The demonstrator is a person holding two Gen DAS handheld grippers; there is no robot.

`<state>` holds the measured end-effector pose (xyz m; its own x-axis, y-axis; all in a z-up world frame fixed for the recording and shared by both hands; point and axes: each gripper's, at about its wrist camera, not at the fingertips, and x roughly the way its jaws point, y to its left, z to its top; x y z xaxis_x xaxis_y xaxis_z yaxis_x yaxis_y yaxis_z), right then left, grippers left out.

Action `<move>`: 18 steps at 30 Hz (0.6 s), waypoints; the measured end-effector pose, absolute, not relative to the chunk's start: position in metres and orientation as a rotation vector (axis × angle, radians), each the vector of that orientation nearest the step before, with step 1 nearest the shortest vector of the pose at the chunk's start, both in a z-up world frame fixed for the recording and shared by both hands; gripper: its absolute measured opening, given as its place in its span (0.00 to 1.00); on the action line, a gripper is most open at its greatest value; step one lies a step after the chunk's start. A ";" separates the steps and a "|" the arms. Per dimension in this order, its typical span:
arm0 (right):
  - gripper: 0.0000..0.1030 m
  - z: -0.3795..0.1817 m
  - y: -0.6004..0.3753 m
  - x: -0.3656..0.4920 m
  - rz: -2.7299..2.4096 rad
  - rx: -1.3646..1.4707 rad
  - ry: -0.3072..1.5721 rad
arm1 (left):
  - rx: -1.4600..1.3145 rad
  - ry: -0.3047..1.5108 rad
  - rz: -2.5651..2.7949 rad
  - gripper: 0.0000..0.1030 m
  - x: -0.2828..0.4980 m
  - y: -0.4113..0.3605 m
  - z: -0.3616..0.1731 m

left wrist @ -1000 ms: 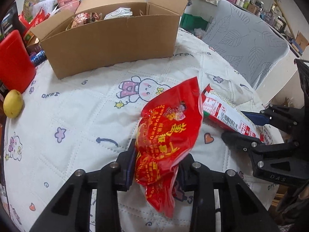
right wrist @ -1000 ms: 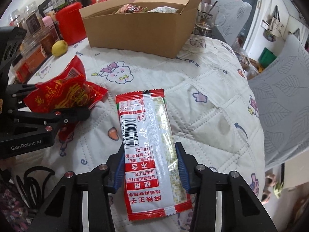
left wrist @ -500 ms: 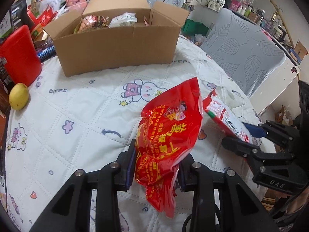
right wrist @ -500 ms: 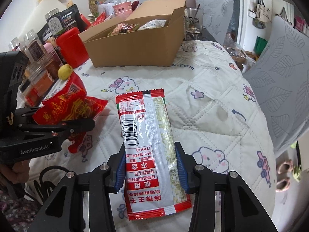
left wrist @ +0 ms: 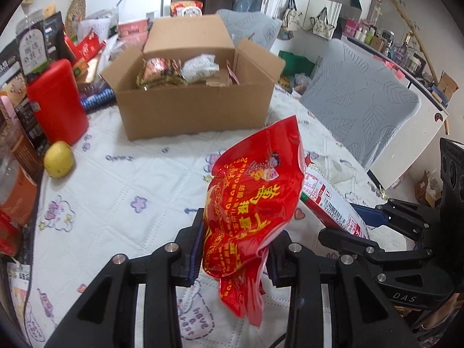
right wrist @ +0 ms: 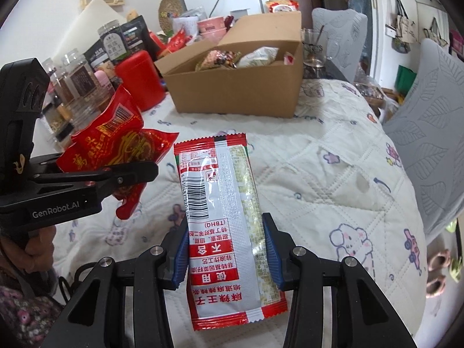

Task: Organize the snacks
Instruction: 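Lift the sachet with the right tool while the left tool carries the red packet toward the box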

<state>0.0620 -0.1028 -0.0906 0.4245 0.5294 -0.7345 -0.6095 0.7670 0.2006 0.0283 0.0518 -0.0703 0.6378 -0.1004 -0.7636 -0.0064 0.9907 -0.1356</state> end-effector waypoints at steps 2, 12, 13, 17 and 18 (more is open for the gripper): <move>0.43 -0.082 -0.099 0.062 0.716 -0.103 0.859 | -0.130 0.855 -0.047 0.33 0.027 0.057 -0.063; 0.43 -0.038 -0.082 0.072 0.748 -0.108 0.744 | -0.135 0.734 -0.013 0.34 0.031 0.081 -0.022; 0.43 -0.034 -0.080 0.073 0.751 -0.111 0.732 | -0.130 0.724 -0.009 0.34 0.032 0.083 -0.018; 0.43 -0.017 -0.072 0.081 0.764 -0.123 0.686 | -0.118 0.677 -0.004 0.34 0.039 0.088 -0.001; 0.43 -0.013 -0.070 0.083 0.767 -0.128 0.673 | -0.119 0.665 -0.005 0.34 0.041 0.090 0.003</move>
<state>0.0833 -0.0699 -0.0127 0.5239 0.5994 -0.6052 -0.6783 0.7234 0.1292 0.0414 0.0902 0.0030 0.7871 -0.0427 -0.6153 -0.0332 0.9932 -0.1114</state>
